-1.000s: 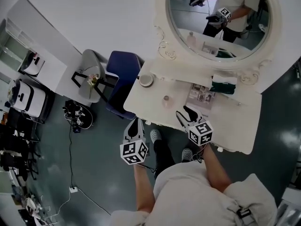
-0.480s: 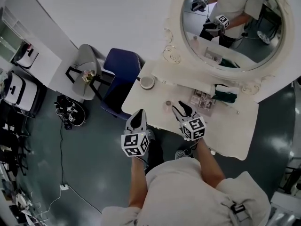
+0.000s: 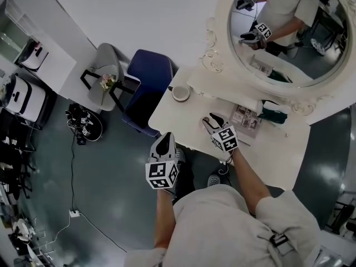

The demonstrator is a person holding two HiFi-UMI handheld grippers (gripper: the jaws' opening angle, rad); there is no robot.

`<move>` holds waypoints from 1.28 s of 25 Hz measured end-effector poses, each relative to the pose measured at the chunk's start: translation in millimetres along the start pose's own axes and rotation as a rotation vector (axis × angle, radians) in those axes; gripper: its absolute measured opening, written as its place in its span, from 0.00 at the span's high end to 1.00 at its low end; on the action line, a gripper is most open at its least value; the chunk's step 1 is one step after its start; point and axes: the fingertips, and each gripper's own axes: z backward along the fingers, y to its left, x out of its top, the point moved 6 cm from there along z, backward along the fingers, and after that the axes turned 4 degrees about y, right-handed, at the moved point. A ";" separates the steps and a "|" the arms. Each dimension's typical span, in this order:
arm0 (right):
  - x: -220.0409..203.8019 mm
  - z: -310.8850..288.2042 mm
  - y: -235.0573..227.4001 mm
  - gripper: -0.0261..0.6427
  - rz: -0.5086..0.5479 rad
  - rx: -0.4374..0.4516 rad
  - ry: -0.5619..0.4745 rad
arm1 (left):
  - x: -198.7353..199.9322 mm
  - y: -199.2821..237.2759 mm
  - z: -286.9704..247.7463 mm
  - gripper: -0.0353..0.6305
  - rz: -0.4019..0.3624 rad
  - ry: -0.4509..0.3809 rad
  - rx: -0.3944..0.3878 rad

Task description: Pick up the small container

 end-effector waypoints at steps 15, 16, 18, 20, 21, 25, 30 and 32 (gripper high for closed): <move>-40.7 -46.5 9.9 0.67 0.064 -0.005 0.075 | -0.7 30.0 13.0 0.90 -0.021 0.022 0.068; -41.4 -46.2 9.8 0.67 0.048 -0.020 0.055 | -1.6 31.6 13.4 0.90 -0.019 0.022 0.070; -42.1 -47.0 8.0 0.68 -0.010 -0.058 0.022 | -4.5 35.3 14.3 0.90 -0.014 0.025 0.075; -43.1 -49.2 6.7 0.71 -0.068 -0.099 0.005 | -7.5 39.0 16.0 0.90 -0.009 0.030 0.082; -43.9 -49.7 7.0 0.71 -0.078 -0.119 0.007 | -9.0 40.4 17.1 0.90 -0.005 0.032 0.085; -41.4 -47.2 11.0 0.75 -0.083 -0.167 0.009 | -13.3 45.1 21.6 0.90 0.012 0.033 0.101; -37.9 -46.4 10.8 0.76 -0.104 -0.208 0.028 | -14.8 53.6 27.2 0.90 0.031 0.029 0.120; -37.6 -44.4 7.8 0.76 -0.126 -0.224 0.037 | -14.8 55.6 27.4 0.90 0.035 0.028 0.121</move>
